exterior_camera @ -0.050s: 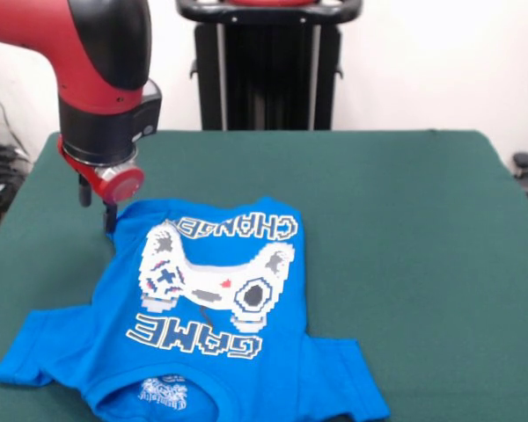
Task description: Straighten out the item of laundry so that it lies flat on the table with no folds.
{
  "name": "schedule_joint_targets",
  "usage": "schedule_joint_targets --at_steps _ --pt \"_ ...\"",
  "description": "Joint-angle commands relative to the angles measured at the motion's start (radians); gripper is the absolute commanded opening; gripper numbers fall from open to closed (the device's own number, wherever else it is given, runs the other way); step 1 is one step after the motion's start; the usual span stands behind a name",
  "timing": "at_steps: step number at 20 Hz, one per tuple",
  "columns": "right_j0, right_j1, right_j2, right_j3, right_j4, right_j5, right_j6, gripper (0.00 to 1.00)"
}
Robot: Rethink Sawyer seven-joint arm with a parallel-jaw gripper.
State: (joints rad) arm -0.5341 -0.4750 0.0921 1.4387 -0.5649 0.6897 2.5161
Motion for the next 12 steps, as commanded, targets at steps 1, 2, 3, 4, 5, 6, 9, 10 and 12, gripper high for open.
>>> schedule_joint_targets --at_steps 1,2,3,4,5,6,9,10,12 --pt "0.009 0.043 0.049 0.109 0.021 0.100 -0.122 1.00" --pt "0.006 0.041 0.054 0.114 0.023 0.089 -0.120 1.00" --pt "0.002 0.040 0.059 0.120 0.026 0.079 -0.118 1.00" --pt "-0.006 0.037 0.068 0.126 0.028 0.062 -0.119 1.00" --pt "-0.008 0.034 0.071 0.129 0.029 0.058 -0.118 1.00" --pt "-0.010 0.032 0.075 0.131 0.031 0.054 -0.118 1.00" --pt "-0.014 0.020 0.083 0.145 0.031 0.027 -0.110 1.00" --pt "-0.013 0.017 0.083 0.148 0.031 0.025 -0.107 1.00" --pt "-0.017 0.019 0.086 0.157 0.036 0.020 -0.099 1.00"
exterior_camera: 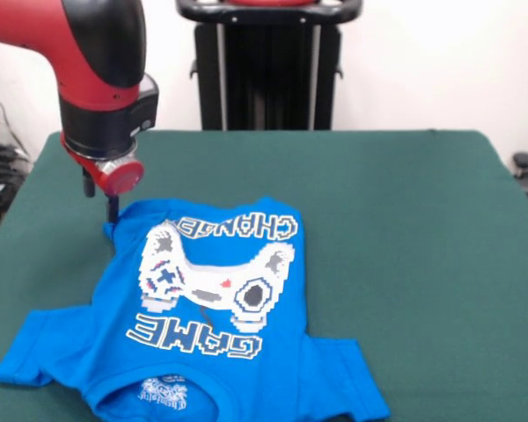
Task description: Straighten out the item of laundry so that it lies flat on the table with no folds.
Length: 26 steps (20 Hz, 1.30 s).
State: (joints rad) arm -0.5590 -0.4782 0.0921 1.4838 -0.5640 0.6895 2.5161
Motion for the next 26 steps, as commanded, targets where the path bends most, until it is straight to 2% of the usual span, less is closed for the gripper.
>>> schedule_joint_targets --at_steps 1,8,17,26 --pt "0.006 0.026 0.088 0.116 0.036 0.009 -0.094 1.00" --pt "0.004 0.056 0.100 0.121 0.035 -0.081 -0.046 1.00" --pt "0.013 0.121 0.093 0.047 0.011 -0.136 -0.032 1.00" --pt "0.022 0.148 0.080 -0.001 -0.002 -0.180 -0.033 1.00"
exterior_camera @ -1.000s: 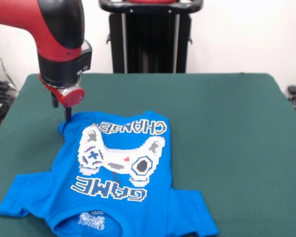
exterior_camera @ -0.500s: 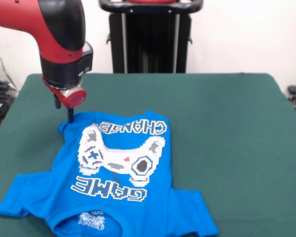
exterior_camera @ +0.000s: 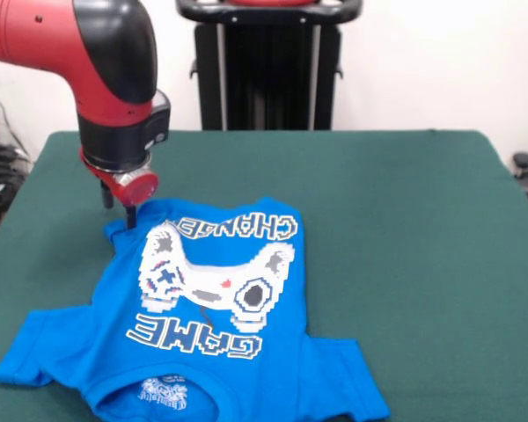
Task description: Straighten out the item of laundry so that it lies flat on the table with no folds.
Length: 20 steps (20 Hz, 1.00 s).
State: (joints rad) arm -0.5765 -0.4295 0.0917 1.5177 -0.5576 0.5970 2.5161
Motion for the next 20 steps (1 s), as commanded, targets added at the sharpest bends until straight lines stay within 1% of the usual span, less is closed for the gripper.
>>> schedule_joint_targets --at_steps 1,3,4,9,14,20 --pt "0.044 0.099 0.076 -0.039 -0.018 -0.096 -0.032 1.00" --pt "0.052 0.100 0.067 -0.043 -0.023 -0.096 -0.024 1.00" --pt "0.055 0.099 0.064 -0.043 -0.022 -0.091 -0.022 0.00" --pt "0.073 0.095 0.045 -0.056 -0.008 -0.041 -0.012 0.00" --pt "0.126 0.047 -0.018 -0.038 0.024 0.002 0.072 0.00" --pt "0.130 -0.014 -0.039 0.013 0.067 0.090 0.047 0.00"
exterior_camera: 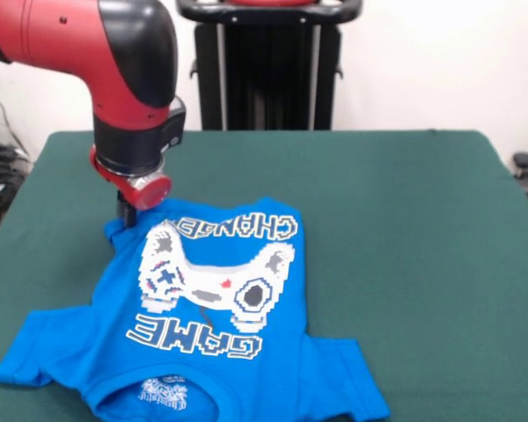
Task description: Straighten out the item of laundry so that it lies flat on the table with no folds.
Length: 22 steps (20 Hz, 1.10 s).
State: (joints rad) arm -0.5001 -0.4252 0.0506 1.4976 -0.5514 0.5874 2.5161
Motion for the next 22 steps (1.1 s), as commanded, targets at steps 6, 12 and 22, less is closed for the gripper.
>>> schedule_joint_targets --at_steps 6,12,22 --pt "0.069 -0.046 -0.028 0.111 0.104 0.093 0.102 0.00" --pt "0.114 -0.024 -0.101 0.083 0.090 0.047 0.149 0.00" --pt "0.189 0.040 -0.198 0.031 0.108 0.068 0.202 0.00"
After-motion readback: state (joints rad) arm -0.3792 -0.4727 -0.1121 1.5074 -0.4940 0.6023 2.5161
